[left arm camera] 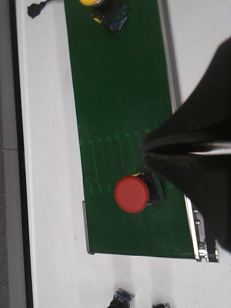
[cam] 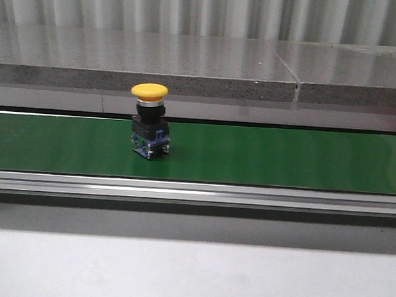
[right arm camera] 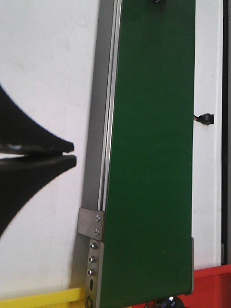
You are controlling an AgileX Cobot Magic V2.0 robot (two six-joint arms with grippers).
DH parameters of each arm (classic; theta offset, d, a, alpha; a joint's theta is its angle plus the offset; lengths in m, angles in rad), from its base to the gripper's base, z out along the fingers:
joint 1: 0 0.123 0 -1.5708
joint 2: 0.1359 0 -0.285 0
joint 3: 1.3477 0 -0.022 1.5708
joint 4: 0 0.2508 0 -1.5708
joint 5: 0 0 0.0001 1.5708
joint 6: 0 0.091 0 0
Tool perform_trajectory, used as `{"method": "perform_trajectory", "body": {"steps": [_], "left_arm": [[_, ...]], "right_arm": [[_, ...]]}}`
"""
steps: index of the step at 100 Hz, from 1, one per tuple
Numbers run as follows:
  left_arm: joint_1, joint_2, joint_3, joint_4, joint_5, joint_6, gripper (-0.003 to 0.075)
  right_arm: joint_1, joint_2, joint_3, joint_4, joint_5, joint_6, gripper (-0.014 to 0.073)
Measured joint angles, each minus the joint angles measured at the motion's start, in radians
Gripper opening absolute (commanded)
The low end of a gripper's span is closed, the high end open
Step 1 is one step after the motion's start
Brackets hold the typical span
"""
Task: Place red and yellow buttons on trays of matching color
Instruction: 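Set the red button on the green belt and open the left gripper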
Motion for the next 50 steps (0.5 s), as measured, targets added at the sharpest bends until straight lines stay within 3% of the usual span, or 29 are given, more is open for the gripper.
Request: {"method": "perform_trajectory", "body": {"steps": [50], "left_arm": [[-0.026, -0.475, 0.265, -0.006, -0.032, 0.012, -0.0021]], "right_arm": [[0.000, -0.002, 0.000, 0.000, 0.000, 0.000, -0.0122]]}}
